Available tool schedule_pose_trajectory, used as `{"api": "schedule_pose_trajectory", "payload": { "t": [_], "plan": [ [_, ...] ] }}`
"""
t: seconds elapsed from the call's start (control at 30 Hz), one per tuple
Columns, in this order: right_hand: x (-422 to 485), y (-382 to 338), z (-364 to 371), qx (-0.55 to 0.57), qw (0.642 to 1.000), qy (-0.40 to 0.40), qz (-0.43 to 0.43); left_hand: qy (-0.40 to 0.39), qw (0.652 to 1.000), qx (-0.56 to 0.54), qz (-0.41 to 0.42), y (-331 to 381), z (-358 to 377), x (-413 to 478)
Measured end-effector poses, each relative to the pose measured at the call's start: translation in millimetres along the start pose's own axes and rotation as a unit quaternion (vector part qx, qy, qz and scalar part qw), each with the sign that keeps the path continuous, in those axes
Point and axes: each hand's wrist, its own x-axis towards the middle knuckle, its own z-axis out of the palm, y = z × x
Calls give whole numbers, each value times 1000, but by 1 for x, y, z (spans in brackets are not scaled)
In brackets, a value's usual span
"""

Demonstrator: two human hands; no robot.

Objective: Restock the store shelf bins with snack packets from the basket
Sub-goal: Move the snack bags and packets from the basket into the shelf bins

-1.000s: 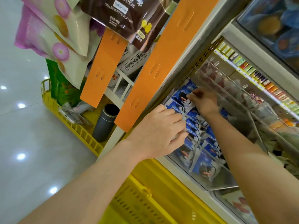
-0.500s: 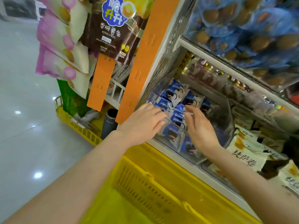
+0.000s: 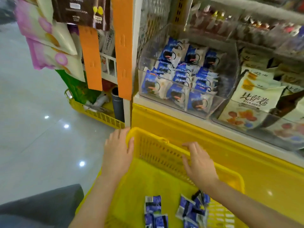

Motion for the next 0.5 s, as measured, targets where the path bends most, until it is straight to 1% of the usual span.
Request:
{"api": "schedule_pose_trajectory", "payload": {
  "t": [0.07,0.13,0.17,0.23,0.3,0.37,0.5],
  "plan": [
    [-22,9,44,9,988,-143,53,-54,995,35,-75,-28,9,-12],
    [-47,17,88,40,961,-261,84,-102,986,49,-121,-52,17,-22],
    [-60,17,107,65,942,-313,99,-121,982,52,-137,-61,20,-28],
    [-83,15,141,97,908,-392,117,-141,976,62,-156,-74,26,-38],
    [-100,9,167,108,886,-433,124,-133,978,61,-152,-80,29,-43],
    [-106,3,187,113,879,-442,139,-117,980,61,-146,-81,31,-44],
    [-104,-4,213,107,895,-398,169,-97,983,91,-125,-78,33,-42]
  ]
}}
